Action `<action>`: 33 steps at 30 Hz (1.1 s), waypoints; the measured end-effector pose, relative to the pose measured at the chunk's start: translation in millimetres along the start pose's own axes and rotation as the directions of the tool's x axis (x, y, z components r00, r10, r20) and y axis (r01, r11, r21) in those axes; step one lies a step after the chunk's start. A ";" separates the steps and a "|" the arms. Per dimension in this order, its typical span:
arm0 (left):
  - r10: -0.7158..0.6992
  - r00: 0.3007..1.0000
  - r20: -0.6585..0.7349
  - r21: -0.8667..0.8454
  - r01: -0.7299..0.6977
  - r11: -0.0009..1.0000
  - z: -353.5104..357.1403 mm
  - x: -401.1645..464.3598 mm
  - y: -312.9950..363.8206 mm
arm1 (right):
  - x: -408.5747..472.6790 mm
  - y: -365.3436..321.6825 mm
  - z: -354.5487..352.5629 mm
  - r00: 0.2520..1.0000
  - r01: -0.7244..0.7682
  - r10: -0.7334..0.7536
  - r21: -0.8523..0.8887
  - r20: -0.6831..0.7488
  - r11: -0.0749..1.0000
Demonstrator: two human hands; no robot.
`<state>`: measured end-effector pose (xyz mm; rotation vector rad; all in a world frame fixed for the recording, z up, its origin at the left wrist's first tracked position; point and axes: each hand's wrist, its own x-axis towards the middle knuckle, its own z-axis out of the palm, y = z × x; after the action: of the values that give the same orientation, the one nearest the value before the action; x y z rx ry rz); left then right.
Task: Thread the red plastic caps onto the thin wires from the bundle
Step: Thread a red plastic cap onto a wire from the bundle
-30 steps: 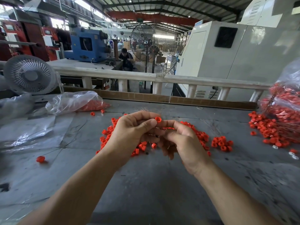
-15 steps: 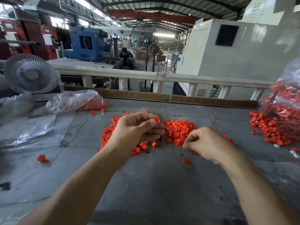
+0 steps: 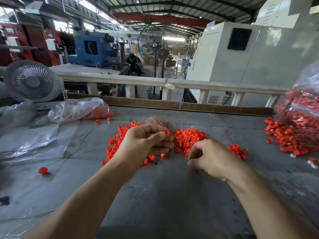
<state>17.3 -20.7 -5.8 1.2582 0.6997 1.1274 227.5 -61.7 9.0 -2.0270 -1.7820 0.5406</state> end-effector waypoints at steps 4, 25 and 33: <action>-0.006 1.000 -0.016 0.017 0.006 1.000 2.3 -1.7 1.9 | 4.5 2.4 8.3 0.999 0.027 -0.022 0.130 -0.042 0.991; -0.025 1.000 -0.004 0.047 0.025 0.999 9.0 -5.3 3.4 | -2.4 -27.5 23.4 0.917 0.387 -0.205 0.631 -0.343 0.673; -0.011 1.000 -0.020 0.011 0.011 1.000 8.5 -5.2 2.2 | -4.7 -28.0 23.7 0.889 0.417 -0.167 0.605 -0.426 0.678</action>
<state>22.6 -28.9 -2.7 1.2528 0.7281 1.1299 190.9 -62.2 3.6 -1.1908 -1.3693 0.5895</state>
